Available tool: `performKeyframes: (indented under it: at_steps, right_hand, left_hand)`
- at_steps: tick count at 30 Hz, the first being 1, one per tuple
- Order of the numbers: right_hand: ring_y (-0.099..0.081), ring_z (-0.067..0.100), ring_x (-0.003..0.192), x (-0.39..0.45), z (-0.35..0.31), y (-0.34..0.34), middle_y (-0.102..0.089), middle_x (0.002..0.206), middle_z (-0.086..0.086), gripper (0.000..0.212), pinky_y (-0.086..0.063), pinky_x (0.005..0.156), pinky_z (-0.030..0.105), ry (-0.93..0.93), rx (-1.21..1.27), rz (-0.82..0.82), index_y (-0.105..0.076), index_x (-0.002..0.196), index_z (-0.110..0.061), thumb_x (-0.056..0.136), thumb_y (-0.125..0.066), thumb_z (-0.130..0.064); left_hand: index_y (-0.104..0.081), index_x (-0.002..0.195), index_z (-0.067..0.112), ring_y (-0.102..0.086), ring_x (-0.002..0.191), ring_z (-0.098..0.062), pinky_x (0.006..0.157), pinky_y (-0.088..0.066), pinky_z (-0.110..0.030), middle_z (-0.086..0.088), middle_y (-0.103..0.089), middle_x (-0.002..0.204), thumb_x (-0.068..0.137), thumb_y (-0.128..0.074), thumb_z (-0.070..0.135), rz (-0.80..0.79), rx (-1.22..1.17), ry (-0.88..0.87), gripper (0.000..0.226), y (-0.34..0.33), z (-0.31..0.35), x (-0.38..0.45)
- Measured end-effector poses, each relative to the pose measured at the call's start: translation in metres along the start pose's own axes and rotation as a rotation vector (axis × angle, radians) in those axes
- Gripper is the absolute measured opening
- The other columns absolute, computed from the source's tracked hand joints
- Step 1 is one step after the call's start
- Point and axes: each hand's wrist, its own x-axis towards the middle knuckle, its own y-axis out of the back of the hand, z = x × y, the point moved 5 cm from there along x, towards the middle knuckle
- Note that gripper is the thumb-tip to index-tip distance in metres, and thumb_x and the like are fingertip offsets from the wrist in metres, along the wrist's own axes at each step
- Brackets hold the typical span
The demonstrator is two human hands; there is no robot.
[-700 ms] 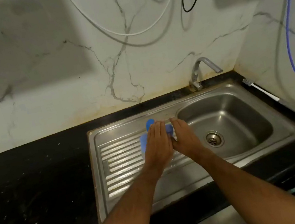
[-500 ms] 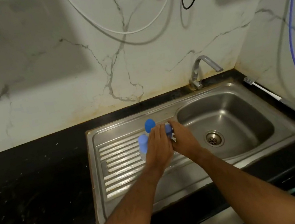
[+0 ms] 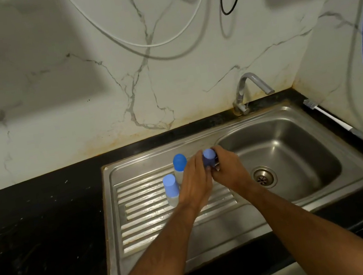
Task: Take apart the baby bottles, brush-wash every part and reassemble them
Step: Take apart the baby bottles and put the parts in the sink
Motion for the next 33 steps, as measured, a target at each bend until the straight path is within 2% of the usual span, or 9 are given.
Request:
performKeyframes:
  at_steps: [3,8,12,14,18,21,23,28,33]
  right_hand:
    - [-0.062,0.007,0.095,0.011,-0.001,0.016,-0.071,0.109,0.004,0.040,-0.045,0.085,0.009,0.012,-0.012,0.057,-0.062,0.118,-0.007,0.084,-0.082,-0.012]
    - [-0.060,0.006,0.090,0.025,0.005,0.055,-0.072,0.107,0.005,0.048,-0.038,0.076,-0.005,0.020,-0.037,0.141,-0.063,0.118,-0.007,0.078,-0.087,-0.016]
    - [-0.062,0.008,0.093,0.032,0.007,0.075,-0.072,0.112,0.008,0.054,-0.040,0.077,-0.003,0.022,-0.056,0.174,-0.062,0.122,-0.007,0.077,-0.089,-0.019]
    - [-0.067,0.014,0.094,0.035,0.008,0.084,-0.073,0.113,0.008,0.055,-0.046,0.081,0.007,0.013,-0.062,0.186,-0.062,0.123,-0.007,0.077,-0.089,-0.021]
    - [-0.070,0.023,0.098,0.042,0.009,0.096,-0.073,0.112,0.010,0.054,-0.051,0.083,0.021,0.005,-0.099,0.189,-0.062,0.122,-0.005,0.077,-0.088,-0.019]
    - [-0.069,0.021,0.090,0.046,0.012,0.106,-0.073,0.104,0.008,0.051,-0.057,0.080,0.028,-0.019,-0.120,0.205,-0.063,0.115,-0.007,0.076,-0.090,-0.025]
    - [-0.065,0.015,0.082,0.047,0.012,0.113,-0.071,0.096,0.004,0.046,-0.053,0.075,0.024,-0.055,-0.149,0.223,-0.064,0.107,-0.009,0.077,-0.089,-0.033]
    - [-0.058,0.014,0.069,0.049,0.015,0.123,-0.063,0.078,-0.001,0.034,-0.036,0.060,0.015,-0.171,-0.245,0.215,-0.063,0.086,-0.012,0.080,-0.084,-0.038]
    - [-0.051,0.000,0.061,0.047,0.027,0.136,-0.053,0.068,-0.013,0.035,-0.035,0.055,0.011,-0.274,-0.276,0.187,-0.057,0.080,-0.019,0.079,-0.083,-0.042]
  left_hand:
    - [-0.050,0.131,0.023,-0.059,0.108,-0.009,0.102,-0.050,-0.041,-0.002,-0.061,0.120,0.099,-0.038,0.055,0.070,-0.042,0.039,0.047,-0.010,-0.012,0.003]
    - [-0.039,0.146,0.014,-0.053,0.125,-0.015,0.110,-0.042,-0.028,-0.006,-0.052,0.142,0.091,-0.066,0.022,-0.034,-0.044,0.047,0.062,-0.038,-0.001,0.026]
    - [-0.042,0.142,0.018,-0.051,0.123,-0.011,0.101,-0.035,-0.010,-0.002,-0.050,0.139,0.089,-0.072,0.028,-0.080,-0.213,0.145,0.062,-0.058,0.004,0.047]
    - [-0.044,0.137,0.027,-0.053,0.124,-0.014,0.102,-0.039,-0.015,0.005,-0.048,0.136,0.086,-0.069,0.042,-0.058,-0.283,0.174,0.059,-0.067,0.011,0.056]
    - [-0.051,0.137,0.011,-0.049,0.112,-0.006,0.099,-0.041,-0.012,0.005,-0.051,0.127,0.092,-0.071,0.020,-0.062,-0.254,0.098,0.050,-0.072,0.016,0.074]
    - [-0.055,0.135,0.016,-0.055,0.113,-0.008,0.101,-0.047,-0.025,0.002,-0.059,0.130,0.093,-0.071,0.033,-0.084,-0.205,0.035,0.048,-0.076,0.019,0.083]
    - [-0.056,0.127,0.021,-0.057,0.110,-0.008,0.099,-0.050,-0.030,0.007,-0.059,0.125,0.092,-0.071,0.031,-0.089,-0.196,-0.017,0.039,-0.077,0.026,0.085]
    - [-0.053,0.130,0.020,-0.053,0.111,-0.006,0.097,-0.043,-0.022,0.005,-0.057,0.126,0.089,-0.074,0.025,-0.080,-0.188,-0.091,0.047,-0.084,0.035,0.089]
    - [-0.058,0.123,0.018,-0.053,0.108,-0.004,0.096,-0.041,-0.017,0.005,-0.060,0.122,0.088,-0.075,0.025,-0.096,-0.234,-0.105,0.040,-0.096,0.044,0.096]
